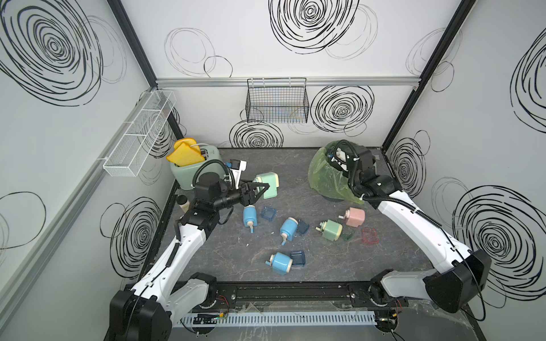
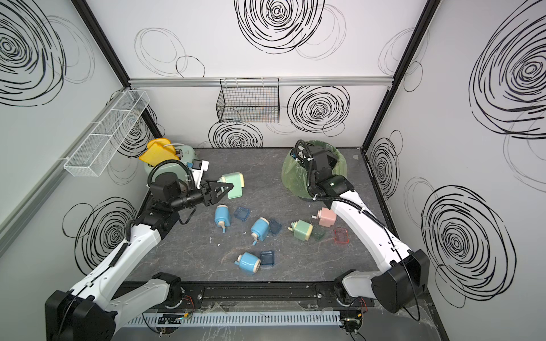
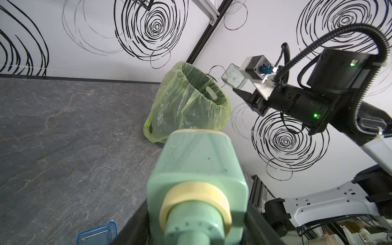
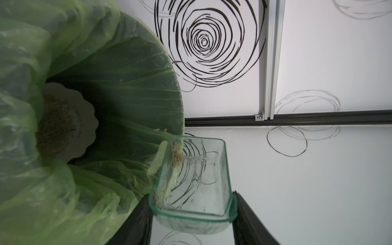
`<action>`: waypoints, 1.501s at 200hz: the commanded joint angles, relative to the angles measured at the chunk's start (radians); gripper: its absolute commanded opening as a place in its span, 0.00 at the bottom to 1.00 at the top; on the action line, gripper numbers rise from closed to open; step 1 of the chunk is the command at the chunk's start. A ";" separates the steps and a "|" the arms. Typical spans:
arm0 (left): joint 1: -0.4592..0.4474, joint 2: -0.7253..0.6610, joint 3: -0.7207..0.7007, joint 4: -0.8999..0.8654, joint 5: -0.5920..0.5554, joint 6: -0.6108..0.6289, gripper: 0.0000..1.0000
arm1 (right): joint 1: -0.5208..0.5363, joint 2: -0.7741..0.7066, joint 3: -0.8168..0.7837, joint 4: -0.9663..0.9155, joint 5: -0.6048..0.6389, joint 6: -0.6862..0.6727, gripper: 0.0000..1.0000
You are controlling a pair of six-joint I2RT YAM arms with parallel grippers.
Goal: Take out the pencil sharpener tray and clean the shavings
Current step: Pour the shavings into the trash bin.
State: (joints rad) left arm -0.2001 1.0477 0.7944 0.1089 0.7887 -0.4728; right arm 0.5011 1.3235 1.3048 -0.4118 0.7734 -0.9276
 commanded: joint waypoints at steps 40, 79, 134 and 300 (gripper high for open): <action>-0.004 0.006 0.009 0.094 0.027 -0.013 0.18 | -0.004 0.008 0.060 -0.097 -0.053 0.053 0.51; 0.003 0.011 0.001 0.122 0.039 -0.034 0.18 | -0.034 -0.036 0.027 -0.032 -0.103 0.100 0.57; -0.002 0.025 -0.013 0.281 0.145 -0.129 0.18 | -0.142 -0.170 -0.002 -0.037 -0.462 0.385 0.57; -0.148 0.063 0.067 0.847 0.295 -0.328 0.18 | -0.271 -0.518 -0.365 0.296 -1.865 1.040 0.55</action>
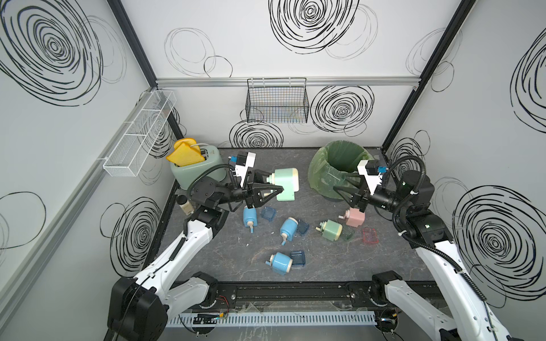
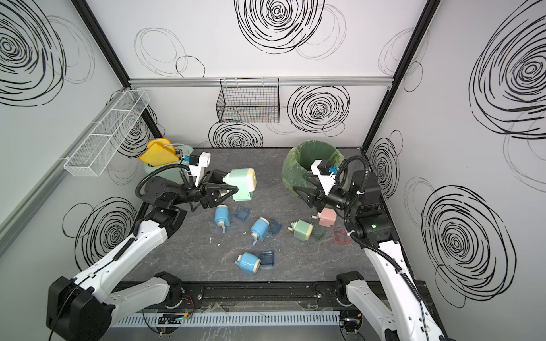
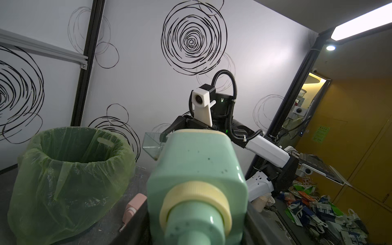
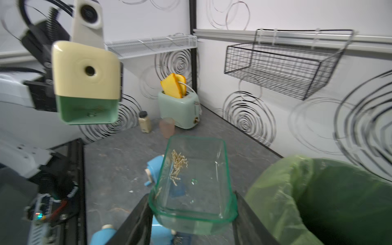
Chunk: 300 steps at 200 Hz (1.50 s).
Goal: Take out the pencil sharpener tray and clean the shavings
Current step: Pour the shavings into the trash bin, then place the container at the center of the board.
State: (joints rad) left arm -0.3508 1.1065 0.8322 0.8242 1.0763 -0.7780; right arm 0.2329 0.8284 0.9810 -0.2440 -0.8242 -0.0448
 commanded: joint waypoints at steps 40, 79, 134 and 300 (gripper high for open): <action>-0.035 -0.014 0.016 0.162 0.026 0.021 0.19 | 0.042 -0.035 -0.097 0.249 -0.384 0.278 0.56; -0.043 -0.066 0.032 -0.127 -0.055 0.261 0.19 | 0.109 -0.005 -0.122 0.290 -0.346 0.316 0.56; 0.052 0.011 0.018 -0.318 -0.477 0.312 0.20 | 0.279 0.133 -0.217 0.433 0.106 0.285 0.53; 0.189 0.492 0.049 -0.163 -0.788 0.492 0.23 | 0.477 1.132 0.251 0.540 0.694 0.210 0.52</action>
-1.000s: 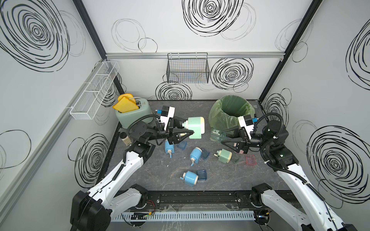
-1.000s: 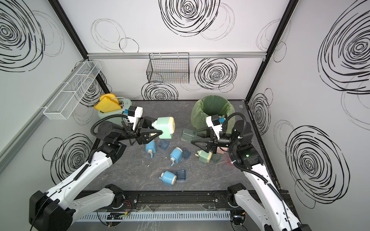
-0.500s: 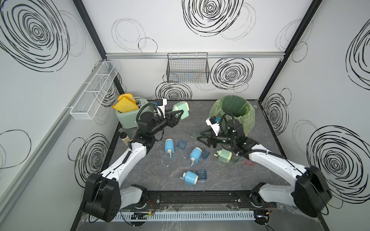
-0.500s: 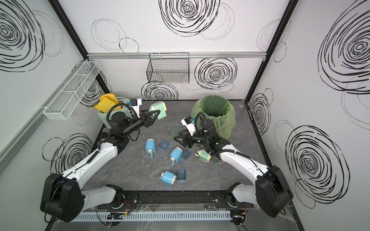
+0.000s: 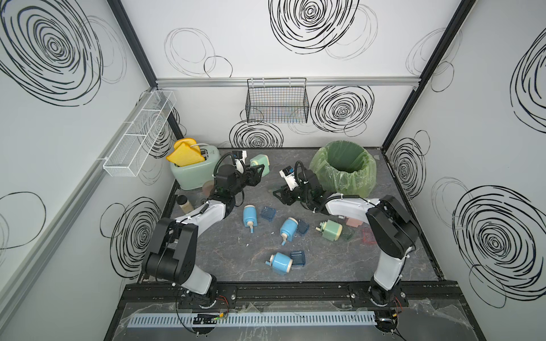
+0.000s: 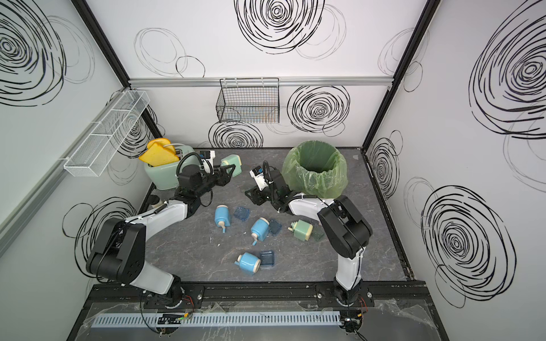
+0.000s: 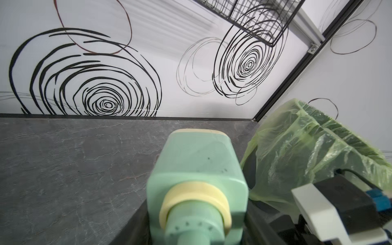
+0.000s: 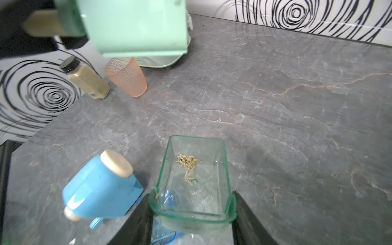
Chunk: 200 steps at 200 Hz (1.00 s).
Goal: Take out the pencil sharpener tray and clean the shavings
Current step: Place the container at the center of the board.
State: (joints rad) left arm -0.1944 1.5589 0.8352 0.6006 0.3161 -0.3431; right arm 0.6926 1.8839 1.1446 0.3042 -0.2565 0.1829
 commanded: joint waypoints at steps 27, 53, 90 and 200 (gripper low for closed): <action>0.048 0.097 0.047 0.038 -0.026 0.076 0.22 | 0.025 0.183 0.186 -0.037 0.195 -0.006 0.53; 0.056 0.154 0.065 0.015 -0.025 0.098 0.22 | 0.025 0.259 0.261 -0.055 0.223 -0.005 0.62; 0.064 0.207 0.071 0.031 -0.002 0.101 0.21 | 0.019 0.310 0.314 -0.085 0.148 -0.003 0.78; 0.069 0.261 0.055 0.046 0.011 0.094 0.21 | -0.104 0.237 0.403 -0.075 -0.307 0.184 0.99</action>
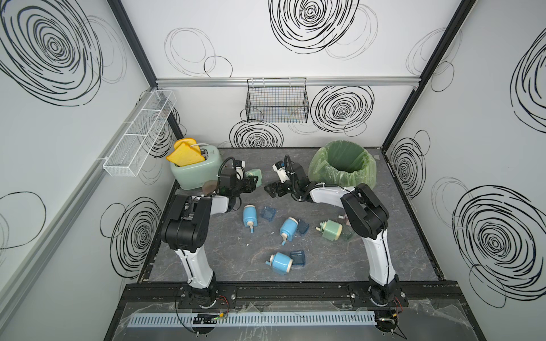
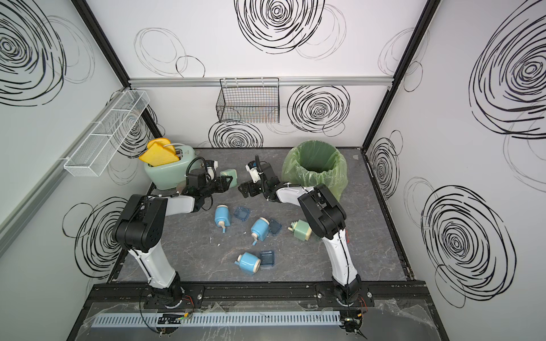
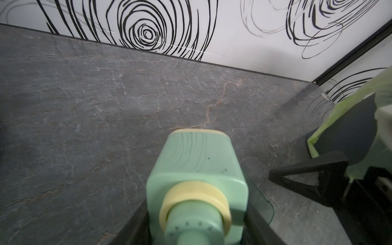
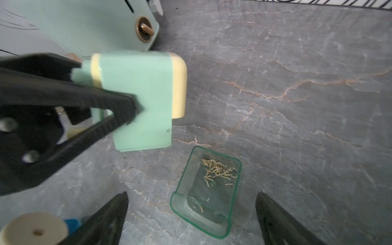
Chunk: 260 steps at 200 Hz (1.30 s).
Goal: Take out the pencil sharpener tray and clean the shavings
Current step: Place the container at the center of the board, then place the pencil sharpener at the center of the board.
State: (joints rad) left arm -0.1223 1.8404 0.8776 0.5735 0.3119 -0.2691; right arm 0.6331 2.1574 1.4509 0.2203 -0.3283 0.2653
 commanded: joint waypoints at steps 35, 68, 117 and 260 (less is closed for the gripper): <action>-0.019 -0.046 -0.042 0.143 0.036 0.027 0.23 | -0.068 0.041 0.244 -0.063 -0.357 0.166 0.99; -0.059 -0.062 -0.077 0.192 0.048 0.046 0.24 | -0.060 0.105 0.376 -0.161 -0.411 0.134 0.98; -0.084 -0.120 -0.135 0.264 0.055 0.084 0.25 | -0.037 0.124 0.421 -0.317 -0.264 0.030 0.99; -0.162 -0.202 -0.144 0.221 -0.025 0.164 0.25 | -0.003 0.110 0.422 -0.437 -0.302 -0.050 0.66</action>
State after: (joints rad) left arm -0.2695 1.6924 0.7235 0.6739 0.2993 -0.1448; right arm 0.6235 2.2807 1.8816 -0.1471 -0.5907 0.2375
